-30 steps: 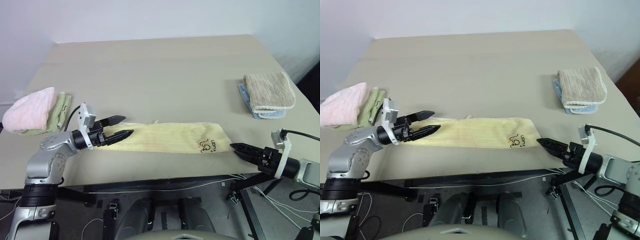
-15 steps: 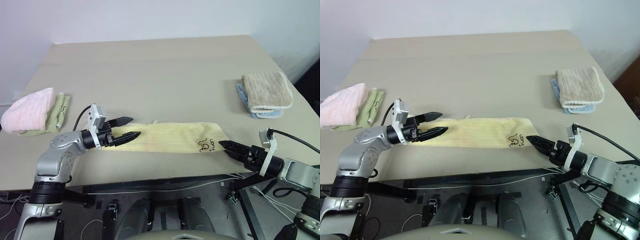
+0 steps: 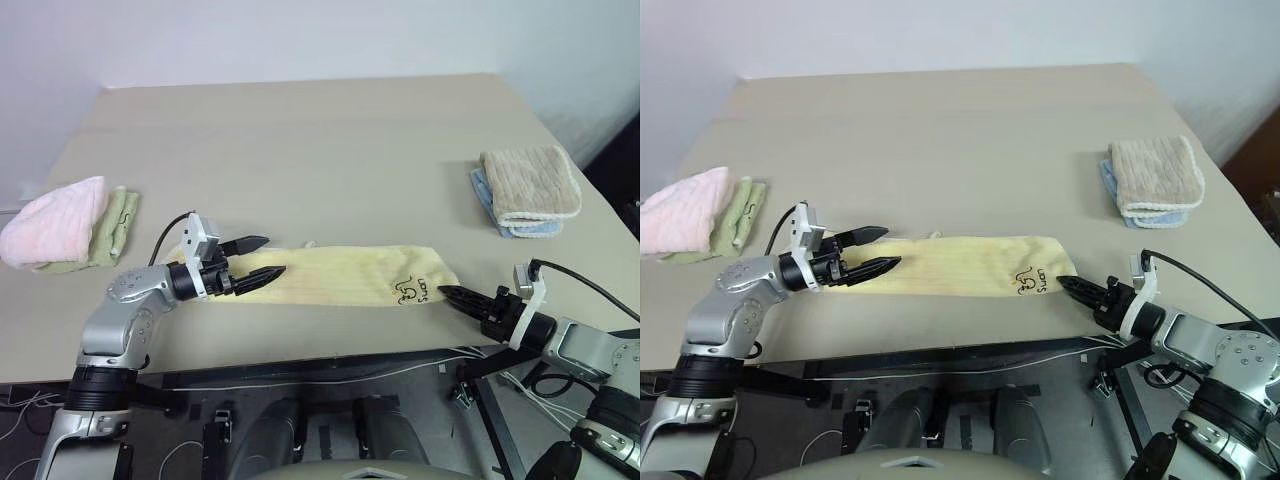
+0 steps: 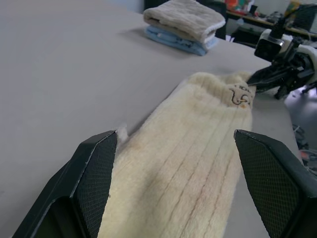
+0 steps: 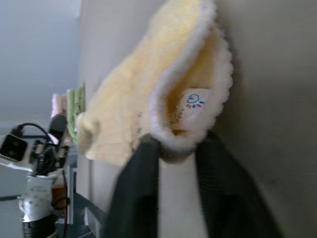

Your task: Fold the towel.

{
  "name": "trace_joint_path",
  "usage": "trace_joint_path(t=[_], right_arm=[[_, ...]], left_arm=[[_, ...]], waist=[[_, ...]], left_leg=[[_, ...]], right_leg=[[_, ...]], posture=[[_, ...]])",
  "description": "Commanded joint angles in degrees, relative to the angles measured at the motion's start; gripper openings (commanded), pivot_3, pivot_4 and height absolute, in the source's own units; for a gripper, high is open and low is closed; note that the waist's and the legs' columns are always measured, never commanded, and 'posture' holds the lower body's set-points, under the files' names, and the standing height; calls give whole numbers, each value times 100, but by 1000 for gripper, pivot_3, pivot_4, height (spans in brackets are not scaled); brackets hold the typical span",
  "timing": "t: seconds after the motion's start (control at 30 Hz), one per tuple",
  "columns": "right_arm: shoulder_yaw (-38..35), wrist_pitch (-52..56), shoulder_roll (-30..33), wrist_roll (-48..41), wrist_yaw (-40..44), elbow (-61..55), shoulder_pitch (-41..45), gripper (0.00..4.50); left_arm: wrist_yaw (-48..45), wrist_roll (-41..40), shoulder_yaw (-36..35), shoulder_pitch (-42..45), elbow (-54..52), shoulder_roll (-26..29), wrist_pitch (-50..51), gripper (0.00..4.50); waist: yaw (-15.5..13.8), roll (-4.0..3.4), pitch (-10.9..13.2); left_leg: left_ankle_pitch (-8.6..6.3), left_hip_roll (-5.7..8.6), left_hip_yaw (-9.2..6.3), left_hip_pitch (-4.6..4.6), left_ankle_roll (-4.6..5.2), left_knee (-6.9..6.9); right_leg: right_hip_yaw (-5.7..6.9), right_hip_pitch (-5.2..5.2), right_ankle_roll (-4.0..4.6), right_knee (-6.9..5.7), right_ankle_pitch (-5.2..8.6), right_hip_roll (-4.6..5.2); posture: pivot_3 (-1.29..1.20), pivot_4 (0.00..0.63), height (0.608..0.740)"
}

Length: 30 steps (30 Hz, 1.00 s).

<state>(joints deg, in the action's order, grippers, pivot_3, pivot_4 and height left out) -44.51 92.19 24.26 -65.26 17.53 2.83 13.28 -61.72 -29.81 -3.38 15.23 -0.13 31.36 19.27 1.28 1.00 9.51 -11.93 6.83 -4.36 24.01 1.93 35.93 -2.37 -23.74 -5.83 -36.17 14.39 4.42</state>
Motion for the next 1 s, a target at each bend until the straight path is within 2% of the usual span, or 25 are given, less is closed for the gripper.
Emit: trace_joint_path(t=[0.03,0.23,0.5,0.6,0.73,1.0], right_arm=[[2,31,-64,-172,-146,83,-136,41],[32,31,345,-668,77,-107,-721,41],[-573,-195,1373,-565,583,260,-1711,41],[-633,-344,1556,-524,773,316,-2004,41],[-683,-613,1709,-397,917,494,-2108,41],[-812,-907,2139,-580,1020,426,-1397,41]], left_arm=[[-40,33,-55,-13,-53,15,-192,3962],[-121,108,-40,138,260,-21,-371,3962],[-164,208,-13,320,596,-60,-546,3962],[-187,242,-5,385,690,-65,-592,3962],[-194,280,-9,492,783,-79,-616,3962],[-172,325,-15,552,764,-116,-611,3962]], waist=[[-12,1,1],[-70,-2,-1],[-355,-22,-11],[-349,-22,-11],[-340,-27,-11],[-336,-38,-12]], left_leg=[[-1,-2,0,-8,1,-1],[-3,-3,-4,-11,3,-38],[-10,16,-5,40,33,-71],[-16,19,-3,47,28,-70],[-16,19,-1,43,27,-65],[-14,18,0,40,28,-57]], right_leg=[[2,13,1,8,-1,0],[10,16,2,39,4,5],[20,-33,-23,80,-9,24],[14,-36,-23,83,-9,26],[9,-32,-19,82,-8,27],[8,-30,-21,81,-10,24]], posture=[[0,150,740],[0,150,740],[0,150,740],[0,150,740],[0,150,740],[0,150,740]])
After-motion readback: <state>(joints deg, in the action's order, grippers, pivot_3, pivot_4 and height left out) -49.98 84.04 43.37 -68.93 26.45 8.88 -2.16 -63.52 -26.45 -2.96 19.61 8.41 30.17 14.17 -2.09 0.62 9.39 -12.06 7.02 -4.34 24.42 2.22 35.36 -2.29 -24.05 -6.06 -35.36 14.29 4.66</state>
